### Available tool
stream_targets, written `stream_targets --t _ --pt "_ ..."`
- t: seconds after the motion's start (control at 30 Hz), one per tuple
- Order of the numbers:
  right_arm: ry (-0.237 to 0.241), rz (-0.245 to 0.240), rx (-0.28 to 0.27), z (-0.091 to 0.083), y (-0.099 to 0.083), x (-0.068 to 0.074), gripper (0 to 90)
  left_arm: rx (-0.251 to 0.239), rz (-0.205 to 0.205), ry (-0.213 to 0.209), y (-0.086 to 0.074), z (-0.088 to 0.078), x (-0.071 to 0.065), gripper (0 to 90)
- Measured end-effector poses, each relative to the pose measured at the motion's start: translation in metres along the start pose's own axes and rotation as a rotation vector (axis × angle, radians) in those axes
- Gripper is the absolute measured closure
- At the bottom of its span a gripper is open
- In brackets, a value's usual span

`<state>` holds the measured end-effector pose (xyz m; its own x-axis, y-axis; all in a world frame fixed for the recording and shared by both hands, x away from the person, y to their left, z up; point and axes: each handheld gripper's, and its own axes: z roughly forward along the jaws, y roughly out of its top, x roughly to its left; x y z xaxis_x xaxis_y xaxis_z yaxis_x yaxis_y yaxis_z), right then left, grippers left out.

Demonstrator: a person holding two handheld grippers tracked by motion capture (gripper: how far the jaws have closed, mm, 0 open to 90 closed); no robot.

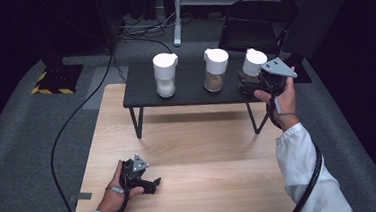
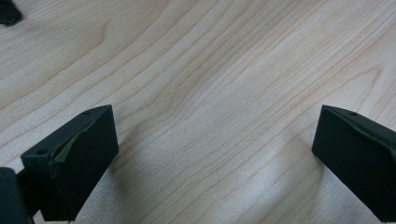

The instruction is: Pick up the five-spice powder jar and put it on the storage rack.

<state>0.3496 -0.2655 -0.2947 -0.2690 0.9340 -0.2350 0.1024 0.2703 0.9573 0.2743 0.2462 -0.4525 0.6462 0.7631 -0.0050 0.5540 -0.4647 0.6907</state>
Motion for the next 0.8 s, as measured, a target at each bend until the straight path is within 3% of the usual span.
stream_targets --t 0.13,0.8 --pt "-0.002 -0.026 -0.007 -0.005 -0.004 0.001 0.2 0.0 0.0 0.0 0.0 0.0 0.0 0.0" --pt "0.057 -0.047 -0.033 -0.027 -0.036 0.001 0.3 0.0 0.0 0.0 0.0 0.0 0.0 0.0"
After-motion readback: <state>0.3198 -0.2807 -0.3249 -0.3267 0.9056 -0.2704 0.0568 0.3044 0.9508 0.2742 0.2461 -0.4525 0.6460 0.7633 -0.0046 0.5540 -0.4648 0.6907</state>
